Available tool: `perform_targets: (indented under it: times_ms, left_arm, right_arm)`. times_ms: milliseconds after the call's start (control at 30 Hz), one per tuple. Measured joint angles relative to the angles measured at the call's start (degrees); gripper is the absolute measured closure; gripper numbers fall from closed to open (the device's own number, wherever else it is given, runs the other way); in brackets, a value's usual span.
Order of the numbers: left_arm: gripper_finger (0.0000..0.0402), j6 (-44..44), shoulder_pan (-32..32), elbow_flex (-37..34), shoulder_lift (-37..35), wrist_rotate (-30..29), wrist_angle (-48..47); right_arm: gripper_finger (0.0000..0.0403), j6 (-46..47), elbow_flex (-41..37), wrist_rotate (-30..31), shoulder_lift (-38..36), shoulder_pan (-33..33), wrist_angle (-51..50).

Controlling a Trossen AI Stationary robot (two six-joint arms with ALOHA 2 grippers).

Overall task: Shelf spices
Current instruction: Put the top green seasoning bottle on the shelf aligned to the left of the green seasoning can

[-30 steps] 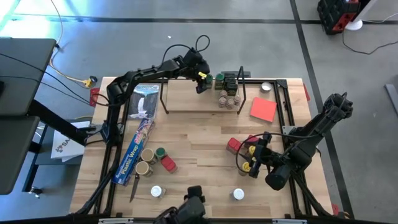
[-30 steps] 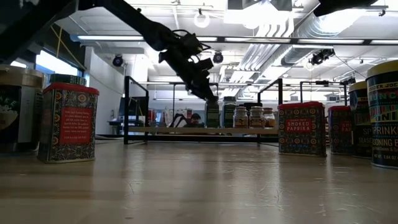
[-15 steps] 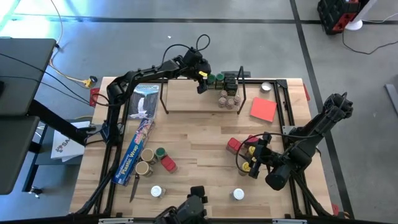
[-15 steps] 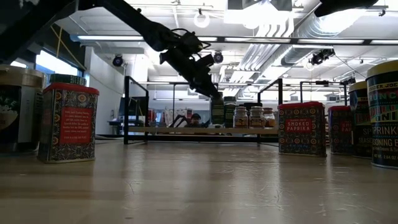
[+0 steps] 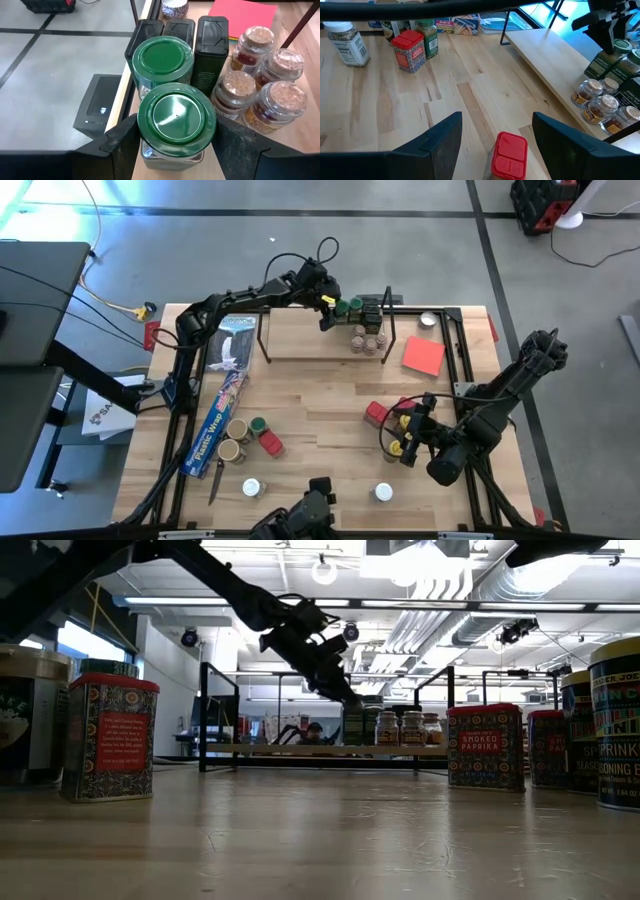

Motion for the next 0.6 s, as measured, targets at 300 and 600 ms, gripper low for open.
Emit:
perform_targets:
  times_ms: [300,600]
  left_arm:
    - [0.0180,-0.4,0.4,0.0,0.0,0.4,-0.4]
    - [0.0137,-0.1,0.7,0.0,0.1,0.6,-0.4]
  right_arm:
    - [0.0167,0.4,0.0,0.0,0.0,0.0,0.0]
    - [0.0167,0.4,0.0,-0.2,0.0,0.0,0.0]
